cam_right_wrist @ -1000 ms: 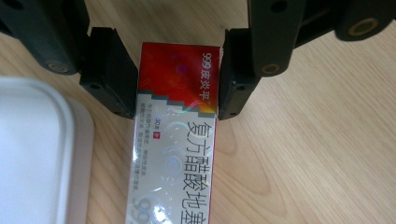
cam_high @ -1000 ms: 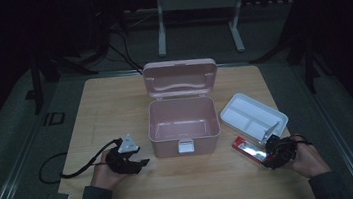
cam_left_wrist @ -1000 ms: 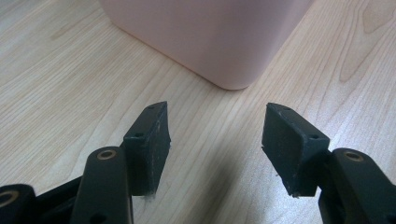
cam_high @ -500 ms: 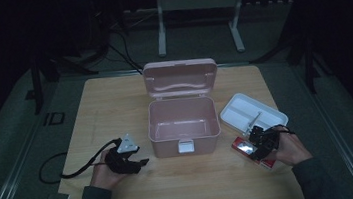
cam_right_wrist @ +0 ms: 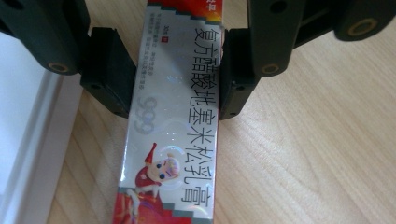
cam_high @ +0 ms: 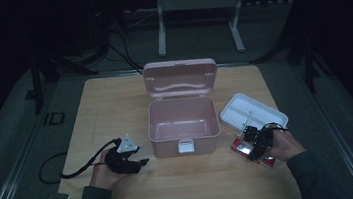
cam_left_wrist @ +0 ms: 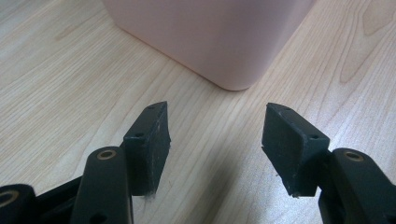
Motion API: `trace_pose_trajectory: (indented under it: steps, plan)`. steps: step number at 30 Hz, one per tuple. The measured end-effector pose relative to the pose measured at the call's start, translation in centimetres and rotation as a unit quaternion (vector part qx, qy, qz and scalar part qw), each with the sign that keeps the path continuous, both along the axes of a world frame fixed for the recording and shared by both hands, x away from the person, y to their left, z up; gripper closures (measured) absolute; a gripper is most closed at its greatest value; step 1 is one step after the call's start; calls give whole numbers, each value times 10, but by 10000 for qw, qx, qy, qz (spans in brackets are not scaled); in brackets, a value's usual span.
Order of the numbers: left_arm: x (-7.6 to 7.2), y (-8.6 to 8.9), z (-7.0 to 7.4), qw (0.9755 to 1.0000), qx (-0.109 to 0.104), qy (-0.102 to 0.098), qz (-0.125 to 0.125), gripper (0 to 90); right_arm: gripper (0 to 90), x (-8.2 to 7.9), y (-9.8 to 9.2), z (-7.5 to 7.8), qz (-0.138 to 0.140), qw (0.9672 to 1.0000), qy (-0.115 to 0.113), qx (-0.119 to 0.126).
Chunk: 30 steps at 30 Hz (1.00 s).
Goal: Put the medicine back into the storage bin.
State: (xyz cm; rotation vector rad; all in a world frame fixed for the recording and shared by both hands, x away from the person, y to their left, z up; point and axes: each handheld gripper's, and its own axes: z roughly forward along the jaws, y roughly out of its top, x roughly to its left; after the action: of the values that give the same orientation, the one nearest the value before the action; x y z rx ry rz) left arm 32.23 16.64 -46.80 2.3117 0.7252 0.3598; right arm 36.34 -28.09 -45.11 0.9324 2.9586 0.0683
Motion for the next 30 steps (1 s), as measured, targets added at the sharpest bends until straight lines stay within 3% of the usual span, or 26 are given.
trace_pose_trajectory:
  steps: [10, 16, 24, 30]
  plan:
    - [0, 1, 0, 10000, -11, -6, 6, 410, 511, -2, 3, 4, 358, 9991, 110, -203]
    - [0, 0, 0, 10000, -8, -3, 8, 410, 513, -6, 4, 13, 590, 9981, 125, -134]
    - [0, 0, 0, 10000, -6, -4, -1, 410, 513, -8, 1, 49, 782, 9969, -66, 58]
    - [0, -1, 0, 10000, -8, -5, -9, 411, 514, -8, 8, 86, 1042, 9940, -345, 4]
